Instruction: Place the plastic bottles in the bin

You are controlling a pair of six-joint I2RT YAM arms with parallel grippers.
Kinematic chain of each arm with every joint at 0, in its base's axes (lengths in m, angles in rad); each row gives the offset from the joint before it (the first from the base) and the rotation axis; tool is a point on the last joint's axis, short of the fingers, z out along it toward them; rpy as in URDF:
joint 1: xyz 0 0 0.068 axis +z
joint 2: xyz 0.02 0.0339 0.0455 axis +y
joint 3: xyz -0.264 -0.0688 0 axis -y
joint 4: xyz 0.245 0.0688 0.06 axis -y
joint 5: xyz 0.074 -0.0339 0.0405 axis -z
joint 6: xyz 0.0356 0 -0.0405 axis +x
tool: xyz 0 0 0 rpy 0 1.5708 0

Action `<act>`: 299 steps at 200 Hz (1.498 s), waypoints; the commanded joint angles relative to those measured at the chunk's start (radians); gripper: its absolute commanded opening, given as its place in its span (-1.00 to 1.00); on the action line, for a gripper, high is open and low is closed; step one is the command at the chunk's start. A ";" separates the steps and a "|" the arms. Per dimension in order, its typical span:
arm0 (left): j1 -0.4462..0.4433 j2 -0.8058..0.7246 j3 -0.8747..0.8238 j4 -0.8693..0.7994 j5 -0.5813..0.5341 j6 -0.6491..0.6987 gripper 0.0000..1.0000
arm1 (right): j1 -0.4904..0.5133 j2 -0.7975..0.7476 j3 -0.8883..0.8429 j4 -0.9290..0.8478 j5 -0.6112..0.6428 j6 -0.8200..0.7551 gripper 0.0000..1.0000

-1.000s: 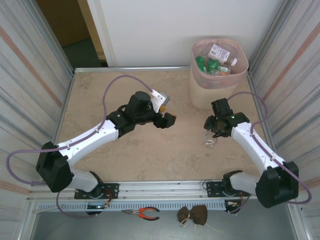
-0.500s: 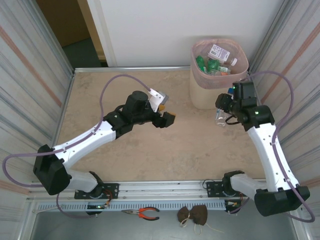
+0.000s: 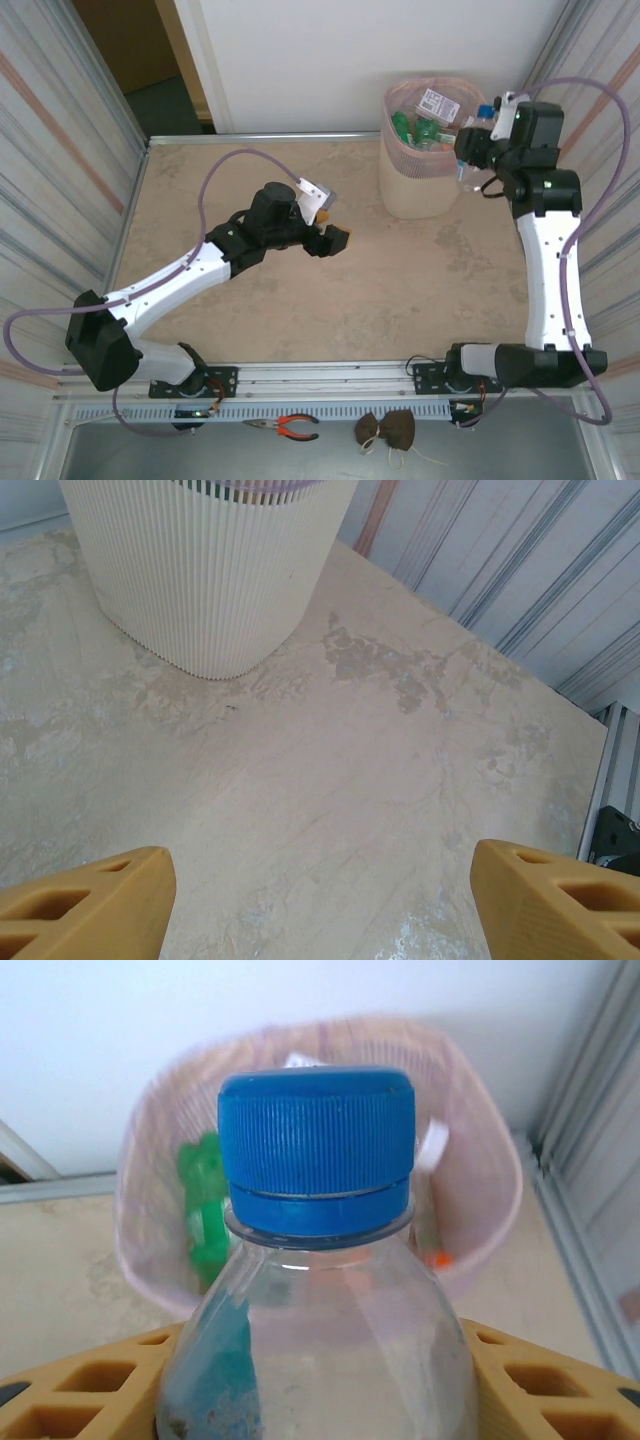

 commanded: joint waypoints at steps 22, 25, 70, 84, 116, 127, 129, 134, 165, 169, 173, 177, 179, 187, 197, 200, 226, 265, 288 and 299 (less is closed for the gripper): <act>0.015 -0.016 0.025 -0.017 0.013 0.021 0.56 | -0.022 0.112 0.091 0.220 -0.130 -0.321 0.00; 0.016 -0.016 0.026 -0.017 0.015 0.022 0.56 | -0.021 0.122 0.098 0.226 -0.132 -0.334 0.01; 0.026 -0.001 0.050 -0.042 0.032 0.028 0.56 | -0.065 0.278 0.224 0.240 -0.228 -0.487 0.02; 0.027 0.000 0.050 -0.044 0.033 0.030 0.56 | -0.063 0.307 0.224 0.243 -0.238 -0.552 0.03; 0.033 0.004 0.049 -0.043 0.038 0.024 0.56 | -0.064 0.366 0.226 0.233 -0.230 -0.627 0.07; 0.035 0.004 0.048 -0.042 0.041 0.024 0.56 | -0.065 0.384 0.217 0.231 -0.236 -0.640 0.08; 0.034 0.005 0.048 -0.041 0.041 0.023 0.56 | -0.065 0.386 0.214 0.232 -0.236 -0.644 0.09; 0.033 0.004 0.047 -0.041 0.042 0.022 0.55 | -0.066 0.390 0.209 0.231 -0.234 -0.649 0.10; 0.034 -0.004 0.036 -0.038 0.040 0.015 0.55 | -0.065 0.415 0.168 0.235 -0.223 -0.657 0.16; 0.035 -0.006 0.034 -0.037 0.039 0.014 0.55 | -0.065 0.416 0.161 0.235 -0.220 -0.657 0.18; 0.034 -0.007 0.033 -0.037 0.038 0.014 0.55 | -0.065 0.416 0.159 0.233 -0.218 -0.656 0.21; 0.035 -0.010 0.030 -0.036 0.037 0.013 0.55 | -0.064 0.415 0.156 0.228 -0.216 -0.656 0.24; 0.035 -0.011 0.028 -0.036 0.035 0.013 0.55 | -0.064 0.416 0.155 0.226 -0.214 -0.655 0.25; 0.035 -0.015 0.026 -0.033 0.032 0.011 0.56 | -0.063 0.413 0.150 0.221 -0.206 -0.650 0.33; 0.035 -0.018 0.022 -0.033 0.032 0.010 0.56 | -0.064 0.406 0.147 0.217 -0.205 -0.641 0.44; 0.035 -0.018 0.022 -0.034 0.031 0.010 0.56 | -0.063 0.404 0.147 0.215 -0.205 -0.639 0.47; 0.035 -0.023 0.023 -0.033 0.034 0.009 0.56 | -0.063 0.370 0.153 0.211 -0.229 -0.610 0.70; 0.035 -0.024 0.023 -0.025 0.036 0.008 0.56 | -0.067 0.320 0.165 0.239 -0.281 -0.531 0.71; 0.035 -0.023 0.025 -0.025 0.038 0.007 0.56 | -0.076 0.317 0.168 0.276 -0.254 -0.439 0.51; 0.035 -0.025 0.024 -0.028 0.037 0.008 0.56 | -0.081 0.322 0.173 0.278 -0.246 -0.388 0.36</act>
